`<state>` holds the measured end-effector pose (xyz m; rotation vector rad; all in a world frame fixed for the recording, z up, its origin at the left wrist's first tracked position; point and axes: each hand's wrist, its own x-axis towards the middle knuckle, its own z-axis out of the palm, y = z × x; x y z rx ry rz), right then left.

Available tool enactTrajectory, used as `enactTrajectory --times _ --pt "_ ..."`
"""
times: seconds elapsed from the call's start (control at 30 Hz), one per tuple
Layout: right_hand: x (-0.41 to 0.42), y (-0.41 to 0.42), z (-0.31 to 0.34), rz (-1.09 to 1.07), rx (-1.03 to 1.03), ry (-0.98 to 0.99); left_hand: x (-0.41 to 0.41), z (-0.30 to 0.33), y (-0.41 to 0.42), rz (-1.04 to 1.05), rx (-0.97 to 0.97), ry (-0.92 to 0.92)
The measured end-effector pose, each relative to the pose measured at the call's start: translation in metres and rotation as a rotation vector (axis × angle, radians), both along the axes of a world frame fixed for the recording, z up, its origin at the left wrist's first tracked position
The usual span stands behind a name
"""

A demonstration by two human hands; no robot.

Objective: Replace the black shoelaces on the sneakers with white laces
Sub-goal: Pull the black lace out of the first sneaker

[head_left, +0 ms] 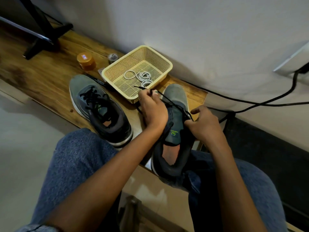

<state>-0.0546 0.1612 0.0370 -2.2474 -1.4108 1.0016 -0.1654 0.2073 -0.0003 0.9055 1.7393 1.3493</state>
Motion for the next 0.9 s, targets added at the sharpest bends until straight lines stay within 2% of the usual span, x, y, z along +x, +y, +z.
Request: enactTrajectory --times 0.07,0.13,0.23,0.33,0.4,0.7,0.8,0.9 --pt "-0.001 0.0 0.0 0.026 -0.017 0.002 -0.001 -0.001 0.004 0.086 -0.068 -0.127" --pt "-0.003 0.0 0.0 0.046 -0.031 0.009 -0.003 0.001 0.002 0.044 -0.055 -0.066" --pt "-0.004 0.001 0.0 0.052 -0.034 0.006 -0.007 0.007 -0.003 -0.142 0.071 0.304" --pt "-0.005 0.0 0.0 0.056 -0.02 0.002 -0.009 0.012 -0.005 -0.503 0.19 0.903" --pt "-0.005 -0.001 0.0 0.06 -0.015 0.004 -0.011 0.006 -0.007 -0.677 0.173 1.108" --pt "-0.006 0.001 -0.004 0.051 -0.011 0.01 -0.01 0.008 -0.005 -0.695 0.14 1.254" --pt "-0.003 0.0 -0.006 0.025 -0.01 -0.005 -0.009 0.01 -0.007 -0.713 0.154 1.215" --pt "0.0 0.001 -0.007 -0.011 -0.011 -0.057 -0.01 0.01 -0.008 -0.665 0.151 1.095"
